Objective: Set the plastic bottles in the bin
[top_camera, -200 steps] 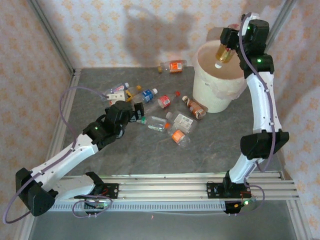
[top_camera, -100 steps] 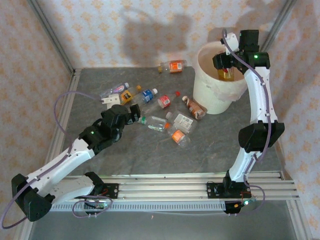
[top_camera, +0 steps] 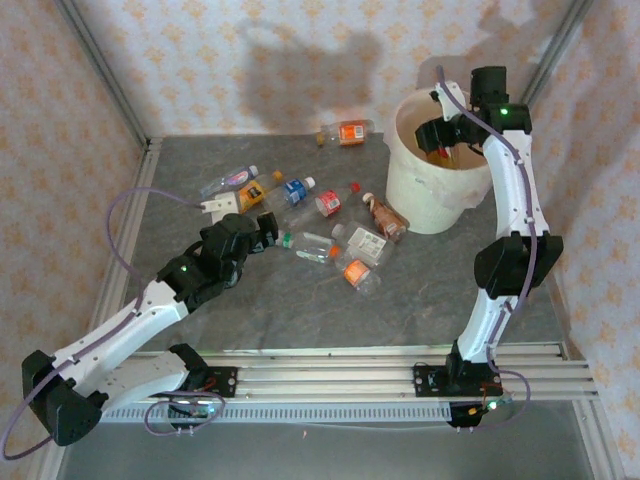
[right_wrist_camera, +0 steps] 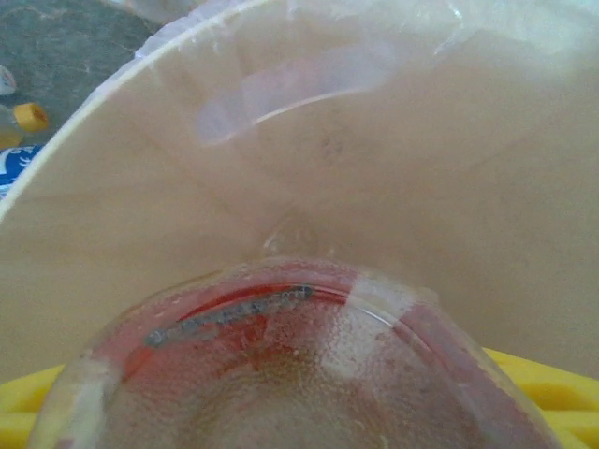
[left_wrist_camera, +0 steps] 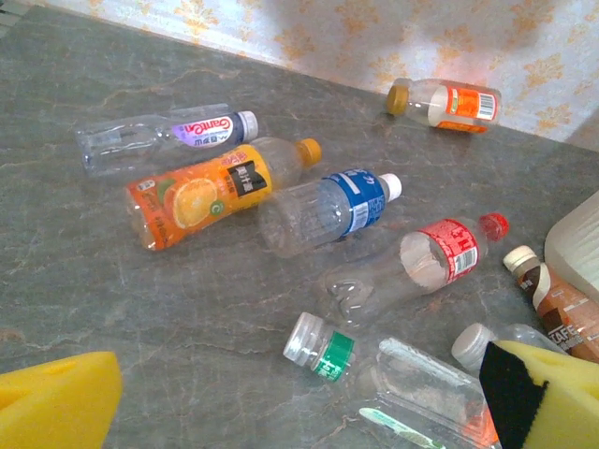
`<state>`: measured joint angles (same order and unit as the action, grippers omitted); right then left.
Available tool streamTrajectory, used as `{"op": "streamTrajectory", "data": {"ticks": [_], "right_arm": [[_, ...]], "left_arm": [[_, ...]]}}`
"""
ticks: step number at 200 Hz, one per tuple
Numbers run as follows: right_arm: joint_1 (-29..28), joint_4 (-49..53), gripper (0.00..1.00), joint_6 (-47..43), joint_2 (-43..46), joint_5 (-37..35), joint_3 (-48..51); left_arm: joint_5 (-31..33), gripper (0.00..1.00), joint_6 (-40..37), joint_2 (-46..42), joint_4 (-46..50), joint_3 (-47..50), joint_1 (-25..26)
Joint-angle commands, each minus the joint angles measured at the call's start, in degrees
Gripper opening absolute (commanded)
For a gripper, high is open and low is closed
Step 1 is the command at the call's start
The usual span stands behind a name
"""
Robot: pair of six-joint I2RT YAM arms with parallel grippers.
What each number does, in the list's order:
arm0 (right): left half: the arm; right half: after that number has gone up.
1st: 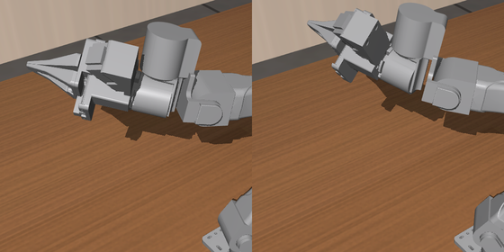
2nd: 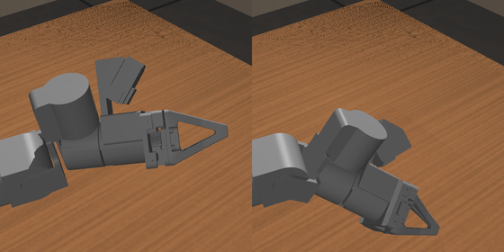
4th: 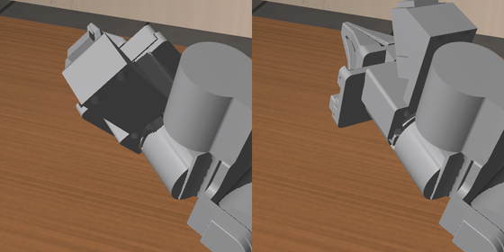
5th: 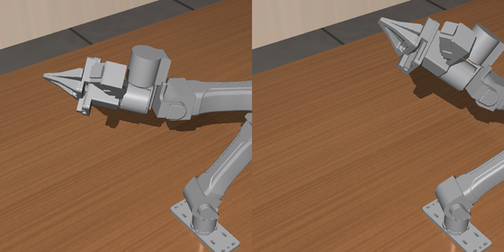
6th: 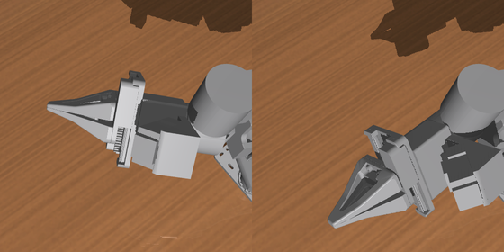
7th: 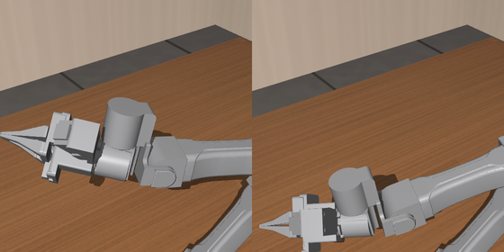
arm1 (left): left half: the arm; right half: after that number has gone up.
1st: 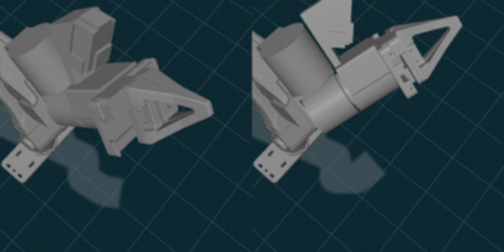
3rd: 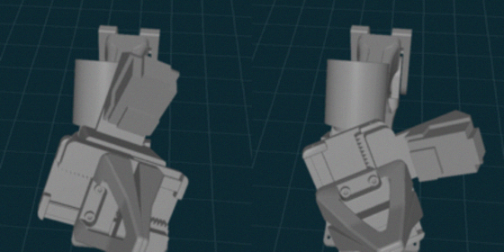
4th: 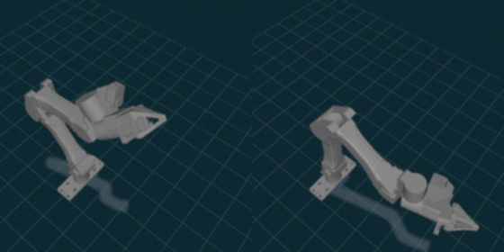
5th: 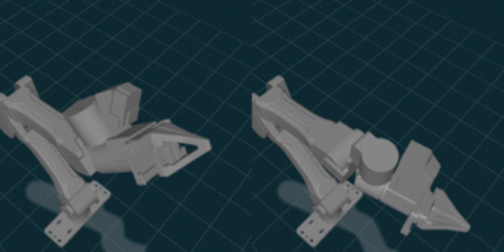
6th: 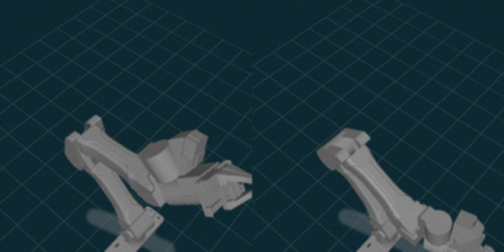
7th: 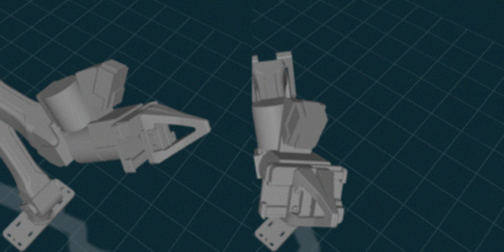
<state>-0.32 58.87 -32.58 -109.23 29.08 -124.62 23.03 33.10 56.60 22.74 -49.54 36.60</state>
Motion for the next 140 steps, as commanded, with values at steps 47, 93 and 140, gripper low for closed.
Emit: {"op": "streamTrajectory", "data": {"ticks": [47,93,140], "right_arm": [[0.1,0.7,0.91,4.3,2.0,5.6,-4.2],[0.1,-4.3,0.99,9.0,5.2,5.0,-2.2],[-0.1,-17.6,0.99,23.6,13.4,3.2,6.6]], "left_arm": [[1.9,1.00,1.0,-0.4,0.5,0.9,-0.7],[2.9,1.00,1.4,-1.1,0.7,1.9,-0.7],[5.7,1.00,4.0,-2.0,1.4,3.2,-1.1]]}}
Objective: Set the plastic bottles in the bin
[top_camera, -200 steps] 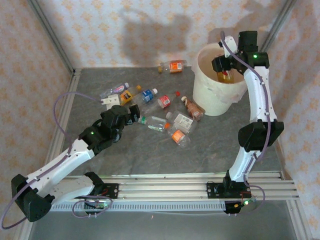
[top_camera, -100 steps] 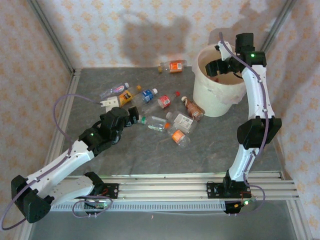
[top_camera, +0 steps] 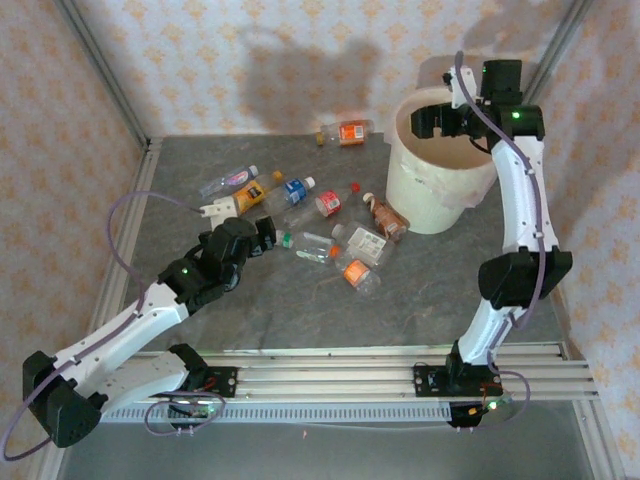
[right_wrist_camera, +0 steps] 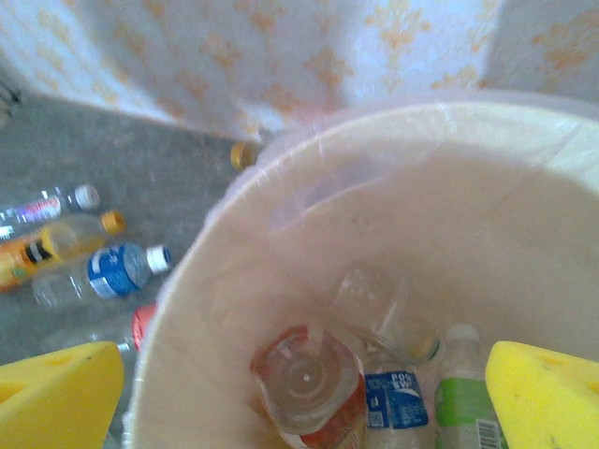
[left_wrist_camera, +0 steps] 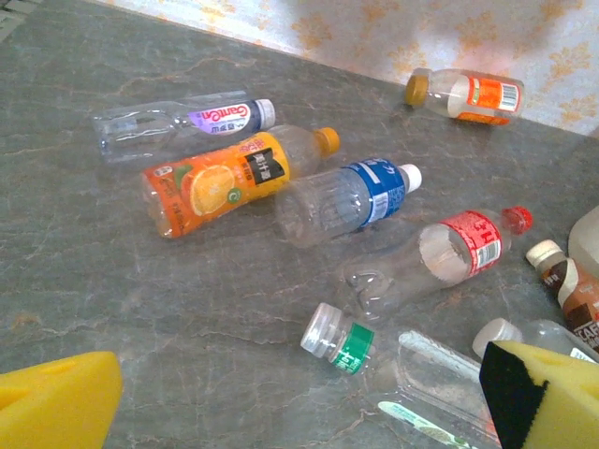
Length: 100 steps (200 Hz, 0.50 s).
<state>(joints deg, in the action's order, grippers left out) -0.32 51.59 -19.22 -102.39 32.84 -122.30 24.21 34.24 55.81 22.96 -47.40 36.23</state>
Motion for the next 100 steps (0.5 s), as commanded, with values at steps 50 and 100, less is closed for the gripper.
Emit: {"op": "streamTrajectory", "data": {"ticks": [50,100], "right_arm": [[-5.5,-18.1,0.99,17.8,17.4,-0.6,19.0],[-15.3,-24.2,0.99,17.1,29.7,-0.3,38.4]], "left_arm": [[3.0,1.00,4.7,-2.4,-0.5,3.3,-2.1],[1.5,1.00,5.1,-2.5,-0.8,3.8,-3.9]]}}
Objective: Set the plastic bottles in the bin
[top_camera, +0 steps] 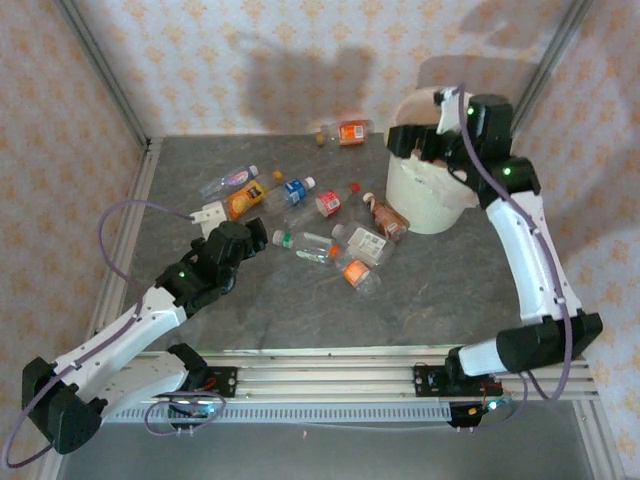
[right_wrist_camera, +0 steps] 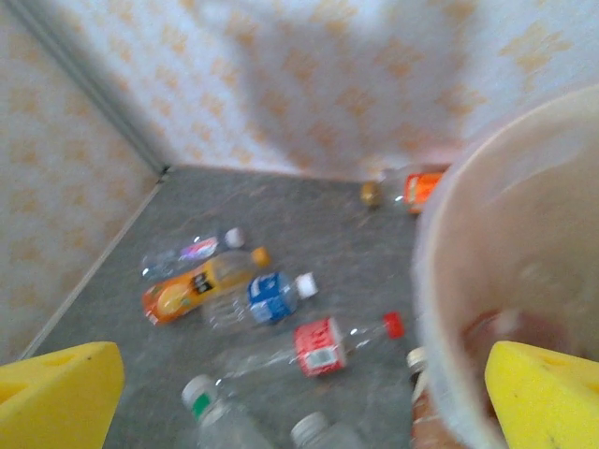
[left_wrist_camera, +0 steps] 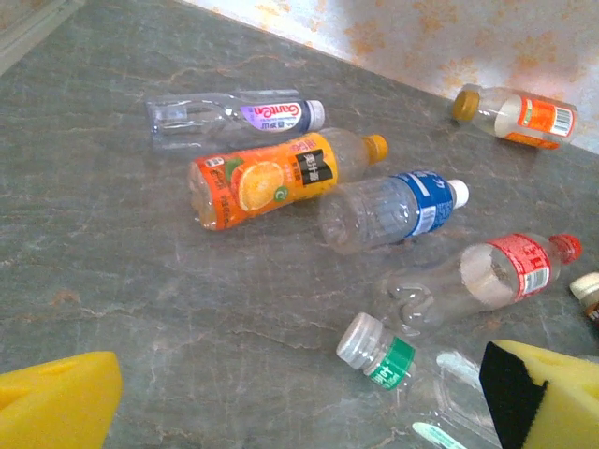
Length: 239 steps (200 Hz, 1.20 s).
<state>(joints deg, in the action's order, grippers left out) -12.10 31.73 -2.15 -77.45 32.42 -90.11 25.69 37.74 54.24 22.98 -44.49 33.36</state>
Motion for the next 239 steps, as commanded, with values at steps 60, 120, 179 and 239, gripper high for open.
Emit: {"op": "streamTrajectory", "data": {"ticks": [60,120,179,239], "right_arm": [[-20.1,-3.0,0.99,1.2,7.7,-7.5,23.9],[-32.6,-12.8,0.99,13.3,7.6,-22.5,39.5],[-38.3,-8.5,0.95,15.7,-0.2,-28.6,40.6],[-38.7,-12.4,0.95,12.2,-5.7,-35.0,40.4]], "left_arm": [[-0.6,1.00,5.6,0.7,-1.5,1.7,-2.4],[0.0,1.00,6.7,-0.1,-2.3,3.3,-2.7],[0.5,1.00,7.6,-1.0,-2.0,4.6,-3.2],[0.2,1.00,8.0,-1.0,-1.7,5.2,-3.5]]}}
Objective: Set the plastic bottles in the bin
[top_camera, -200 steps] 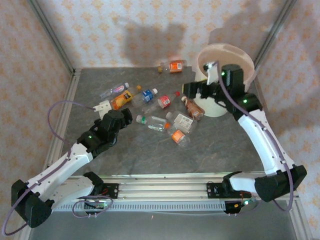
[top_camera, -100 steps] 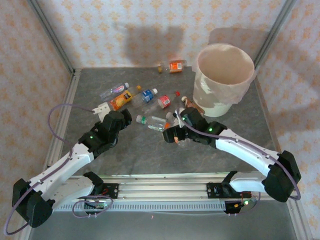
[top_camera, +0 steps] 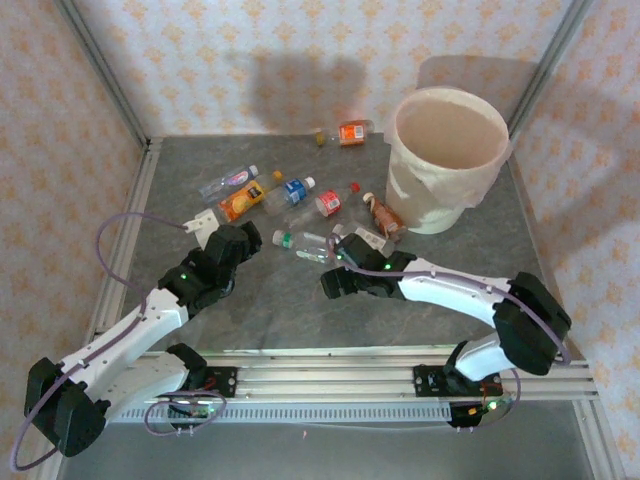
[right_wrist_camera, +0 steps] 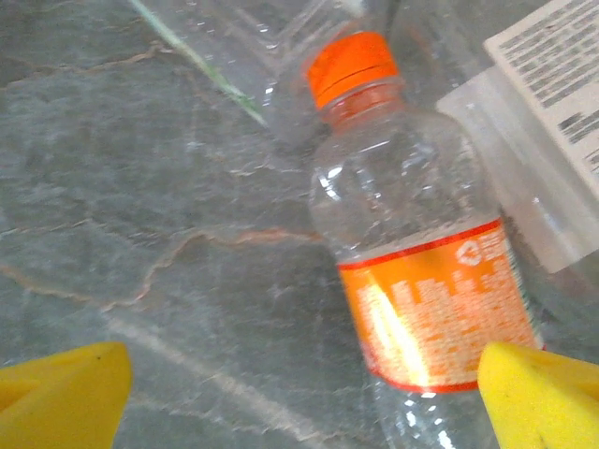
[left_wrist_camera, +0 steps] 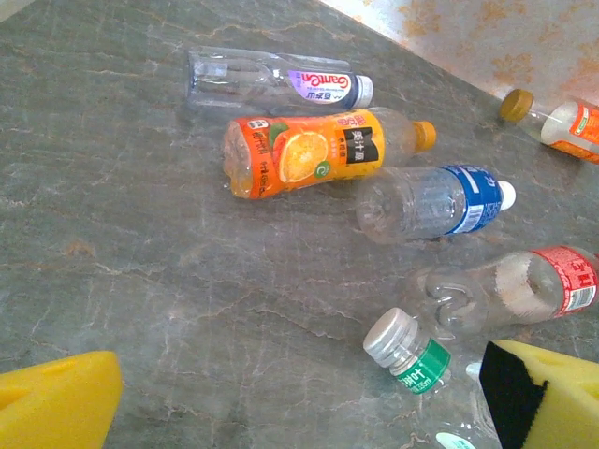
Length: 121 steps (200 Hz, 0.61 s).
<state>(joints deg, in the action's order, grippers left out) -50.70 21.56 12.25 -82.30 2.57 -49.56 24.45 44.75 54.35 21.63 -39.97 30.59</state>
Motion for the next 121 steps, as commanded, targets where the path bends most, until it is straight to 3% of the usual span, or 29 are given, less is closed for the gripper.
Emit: {"op": "streamTrajectory", "data": {"ticks": [1,44,121], "right_arm": [[-0.1,-2.2,0.95,-2.3,-1.0,-5.2,-0.1],[-0.1,-0.2,0.95,-5.7,-6.5,-2.1,-1.8],[-0.1,-2.4,0.86,-4.3,-12.2,-3.9,-0.2]], "left_arm": [[1.4,1.00,1.0,-1.1,-0.3,0.7,-0.7],[1.1,1.00,2.0,-0.9,-0.7,1.6,-0.7],[0.6,1.00,2.7,-1.2,-0.7,2.4,-0.9]]}}
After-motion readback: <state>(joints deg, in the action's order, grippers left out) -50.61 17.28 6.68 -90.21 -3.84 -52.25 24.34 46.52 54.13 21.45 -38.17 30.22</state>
